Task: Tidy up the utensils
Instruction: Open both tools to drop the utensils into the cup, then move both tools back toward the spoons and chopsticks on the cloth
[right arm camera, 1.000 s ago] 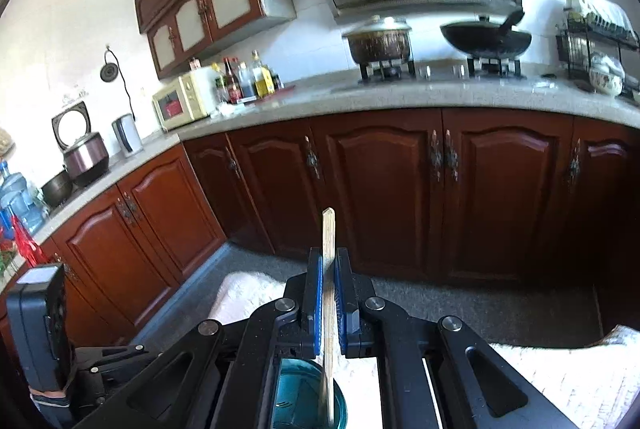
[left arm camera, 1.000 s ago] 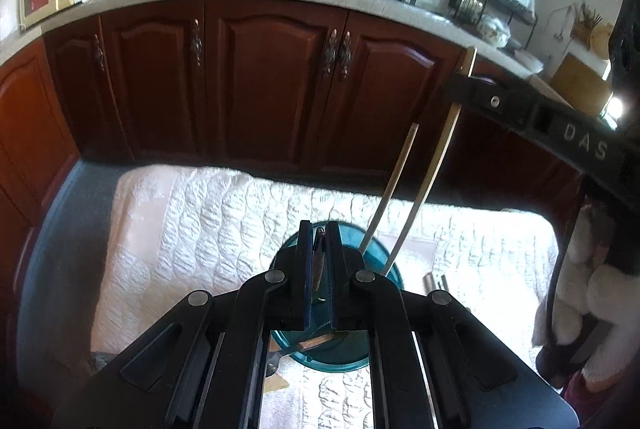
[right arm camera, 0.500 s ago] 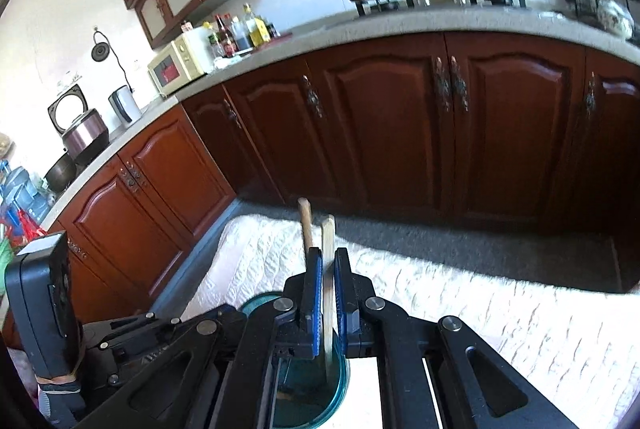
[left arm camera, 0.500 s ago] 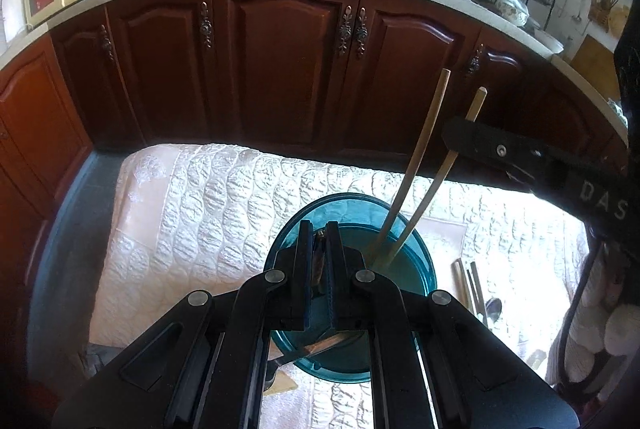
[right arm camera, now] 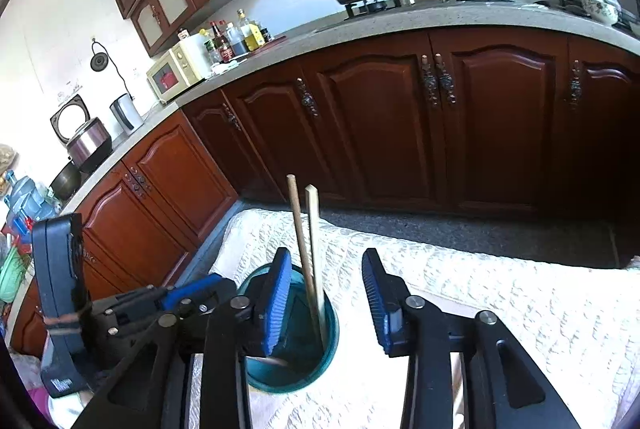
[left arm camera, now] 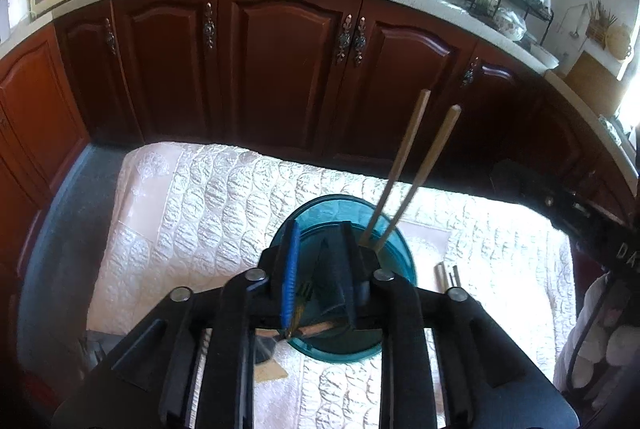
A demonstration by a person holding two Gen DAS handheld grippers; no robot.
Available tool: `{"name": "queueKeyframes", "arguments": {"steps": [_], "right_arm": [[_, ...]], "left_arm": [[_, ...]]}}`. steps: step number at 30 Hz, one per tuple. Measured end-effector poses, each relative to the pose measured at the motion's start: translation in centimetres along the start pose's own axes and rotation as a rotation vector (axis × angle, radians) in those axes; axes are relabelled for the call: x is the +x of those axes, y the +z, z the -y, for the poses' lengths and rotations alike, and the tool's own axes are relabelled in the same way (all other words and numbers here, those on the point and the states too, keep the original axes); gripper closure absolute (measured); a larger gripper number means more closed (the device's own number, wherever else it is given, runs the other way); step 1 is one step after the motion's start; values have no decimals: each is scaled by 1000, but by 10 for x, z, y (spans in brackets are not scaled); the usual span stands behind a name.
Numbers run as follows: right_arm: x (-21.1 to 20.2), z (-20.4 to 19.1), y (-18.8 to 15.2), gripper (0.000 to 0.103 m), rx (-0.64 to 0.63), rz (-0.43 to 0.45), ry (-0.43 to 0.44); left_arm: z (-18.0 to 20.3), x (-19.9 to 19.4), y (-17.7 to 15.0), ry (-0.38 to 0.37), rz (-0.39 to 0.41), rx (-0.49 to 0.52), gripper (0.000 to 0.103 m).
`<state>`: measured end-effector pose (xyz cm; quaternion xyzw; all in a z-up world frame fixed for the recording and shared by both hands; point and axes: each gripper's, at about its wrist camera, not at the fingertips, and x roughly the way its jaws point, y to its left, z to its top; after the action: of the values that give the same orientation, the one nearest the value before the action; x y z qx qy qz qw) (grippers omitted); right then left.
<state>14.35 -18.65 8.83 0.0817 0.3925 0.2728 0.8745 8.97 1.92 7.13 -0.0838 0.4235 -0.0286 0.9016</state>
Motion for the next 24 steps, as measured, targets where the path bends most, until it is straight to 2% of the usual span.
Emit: {"name": "queueKeyframes", "arguments": {"steps": [3, 7, 15, 24], "right_arm": [[-12, 3, -7, 66, 4, 0, -13], [-30, 6, -18, 64, -12, -6, -61], [-66, 22, -53, 62, -25, -14, -160], [-91, 62, -101, 61, 50, -66, -253]], "left_arm": [[8, -14, -2, -15, 19, 6, 71], [23, -30, -9, -37, 39, 31, 64], [68, -35, -36, -66, 25, 136, 63], [102, -15, -67, -92, -43, 197, 63]]}}
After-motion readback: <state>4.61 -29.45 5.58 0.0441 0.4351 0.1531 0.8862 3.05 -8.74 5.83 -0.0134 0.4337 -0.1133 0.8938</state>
